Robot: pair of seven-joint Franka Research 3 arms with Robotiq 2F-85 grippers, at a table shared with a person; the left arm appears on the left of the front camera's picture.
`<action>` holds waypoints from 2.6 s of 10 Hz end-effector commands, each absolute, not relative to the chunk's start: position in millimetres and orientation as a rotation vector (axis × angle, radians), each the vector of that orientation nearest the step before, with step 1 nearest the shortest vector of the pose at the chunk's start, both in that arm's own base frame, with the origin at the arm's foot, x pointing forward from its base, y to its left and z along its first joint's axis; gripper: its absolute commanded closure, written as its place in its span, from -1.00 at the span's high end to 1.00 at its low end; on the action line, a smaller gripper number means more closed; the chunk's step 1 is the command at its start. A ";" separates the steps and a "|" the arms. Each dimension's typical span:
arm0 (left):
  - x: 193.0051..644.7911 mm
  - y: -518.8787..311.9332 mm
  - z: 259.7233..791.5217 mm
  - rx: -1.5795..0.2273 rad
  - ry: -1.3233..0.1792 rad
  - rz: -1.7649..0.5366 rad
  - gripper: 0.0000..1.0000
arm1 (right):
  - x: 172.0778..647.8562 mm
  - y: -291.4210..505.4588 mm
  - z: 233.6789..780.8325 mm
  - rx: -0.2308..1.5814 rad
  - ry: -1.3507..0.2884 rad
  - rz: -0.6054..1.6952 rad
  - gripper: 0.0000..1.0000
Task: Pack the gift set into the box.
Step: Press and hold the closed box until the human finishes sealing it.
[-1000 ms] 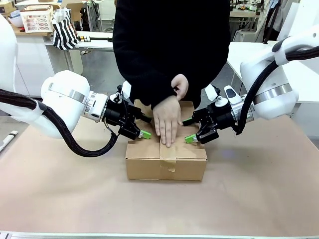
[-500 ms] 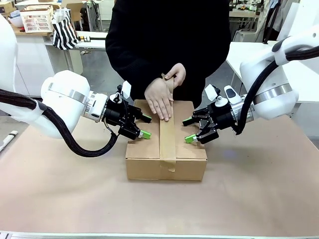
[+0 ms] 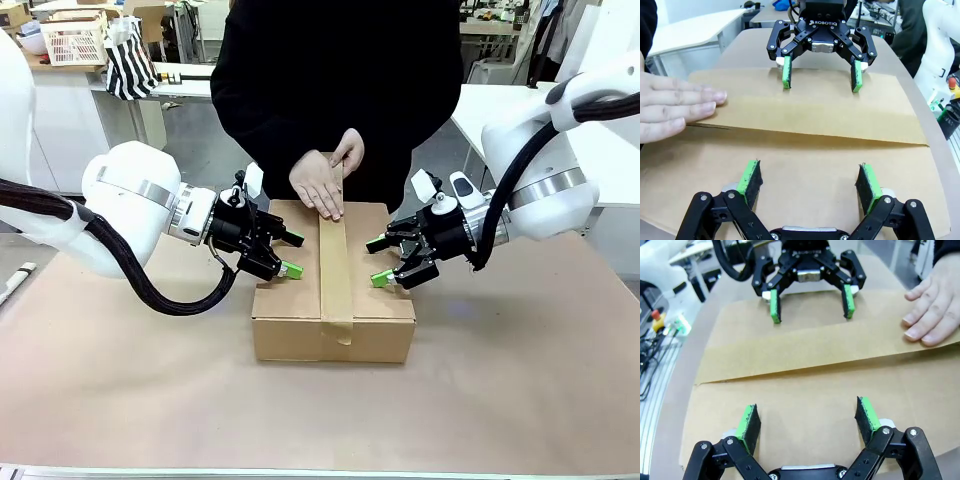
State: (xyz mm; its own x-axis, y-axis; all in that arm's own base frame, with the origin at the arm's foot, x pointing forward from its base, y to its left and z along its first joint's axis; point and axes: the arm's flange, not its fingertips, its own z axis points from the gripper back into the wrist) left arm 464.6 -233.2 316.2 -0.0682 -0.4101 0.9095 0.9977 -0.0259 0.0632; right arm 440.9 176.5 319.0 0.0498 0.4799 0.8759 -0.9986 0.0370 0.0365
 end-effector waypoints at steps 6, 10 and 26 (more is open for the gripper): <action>464.0 -233.0 314.3 -0.868 -0.928 -1.435 1.00 | 440.7 175.8 317.4 0.831 -0.813 1.353 1.00; 464.0 -233.0 314.3 -0.868 -0.928 -1.435 1.00 | 440.7 175.8 317.4 0.831 -0.813 1.353 1.00; 464.0 -233.0 314.3 -0.868 -0.928 -1.435 1.00 | 440.7 175.8 317.4 0.831 -0.813 1.353 1.00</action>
State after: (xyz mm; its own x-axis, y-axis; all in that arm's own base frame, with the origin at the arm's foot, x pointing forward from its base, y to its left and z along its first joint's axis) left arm 464.6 -233.2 316.1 -0.0681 -0.4102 0.9095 0.9977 -0.0260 0.0630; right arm 441.0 176.3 319.0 0.0501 0.4798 0.8759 -0.9986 0.0372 0.0368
